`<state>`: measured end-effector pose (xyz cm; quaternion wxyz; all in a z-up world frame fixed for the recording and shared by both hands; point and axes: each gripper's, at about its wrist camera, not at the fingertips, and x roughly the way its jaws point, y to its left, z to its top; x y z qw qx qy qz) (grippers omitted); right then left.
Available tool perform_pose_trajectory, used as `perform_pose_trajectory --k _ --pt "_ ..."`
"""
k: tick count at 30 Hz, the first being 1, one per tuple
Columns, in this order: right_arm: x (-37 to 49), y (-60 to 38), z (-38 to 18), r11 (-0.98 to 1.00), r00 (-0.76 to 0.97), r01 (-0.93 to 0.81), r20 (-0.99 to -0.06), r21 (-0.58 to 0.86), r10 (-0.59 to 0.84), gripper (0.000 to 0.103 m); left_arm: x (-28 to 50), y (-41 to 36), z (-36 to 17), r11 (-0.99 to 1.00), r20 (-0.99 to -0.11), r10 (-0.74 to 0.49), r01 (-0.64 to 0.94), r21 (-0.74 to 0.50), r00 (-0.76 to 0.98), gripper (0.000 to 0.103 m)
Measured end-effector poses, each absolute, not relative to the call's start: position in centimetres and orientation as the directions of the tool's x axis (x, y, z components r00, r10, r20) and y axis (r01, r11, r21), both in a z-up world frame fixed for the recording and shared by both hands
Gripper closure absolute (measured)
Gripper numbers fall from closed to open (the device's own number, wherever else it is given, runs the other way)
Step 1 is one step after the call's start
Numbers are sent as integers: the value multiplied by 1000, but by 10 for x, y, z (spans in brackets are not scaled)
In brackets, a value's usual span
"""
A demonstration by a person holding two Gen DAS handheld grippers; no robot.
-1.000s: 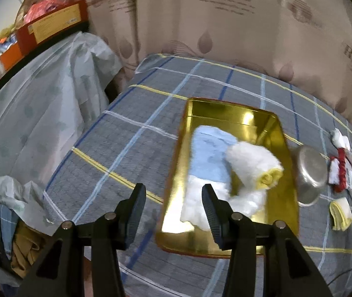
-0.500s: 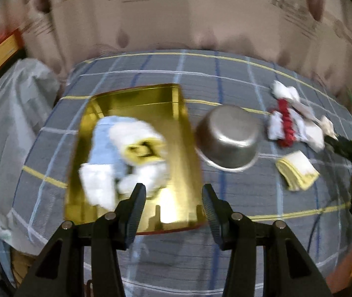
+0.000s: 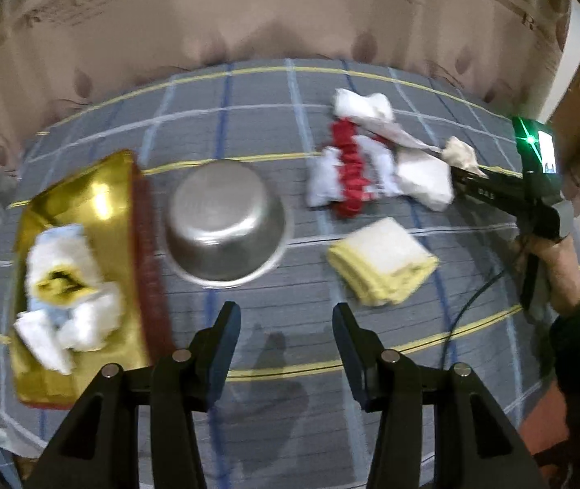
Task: Organize soft objects
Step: 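Grasp the cream cloth with the right gripper while the left gripper approaches the yellow-edged towel, then grasp the yellow-edged white towel with the left gripper and lift it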
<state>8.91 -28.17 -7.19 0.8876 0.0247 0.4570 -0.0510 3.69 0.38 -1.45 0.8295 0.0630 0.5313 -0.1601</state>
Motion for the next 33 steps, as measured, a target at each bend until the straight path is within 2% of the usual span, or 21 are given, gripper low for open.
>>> perform_pose_trajectory --k 2,5,10,16,17,23,30,33 --pt "84 -284 -71 993 582 115 -811 6 -63 67 41 -9 -18 937 -909 -206 341 -77 361 55" --pt "72 -290 -70 992 586 119 -809 27 -49 71 44 -27 -23 932 -917 -218 352 -93 334 55" --pt "43 -298 -69 990 590 132 -806 54 -35 70 52 -54 -30 922 -926 -273 347 -174 260 55" --pt "28 -302 -69 989 593 127 -805 74 -16 70 75 -80 -35 942 -933 -282 252 -224 223 55" --pt "27 -302 -69 990 592 126 -806 70 -19 68 79 -85 -37 946 -936 -277 230 -227 217 55" --pt "27 -296 -69 993 587 110 -809 44 -29 64 94 -103 -55 970 -960 -208 167 -177 189 54" --pt "28 -296 -69 993 588 99 -809 59 -11 60 97 -102 -53 980 -961 -169 137 -141 219 54" --pt "28 -295 -70 994 588 97 -809 58 -10 59 97 -101 -52 984 -961 -144 137 -114 238 44"
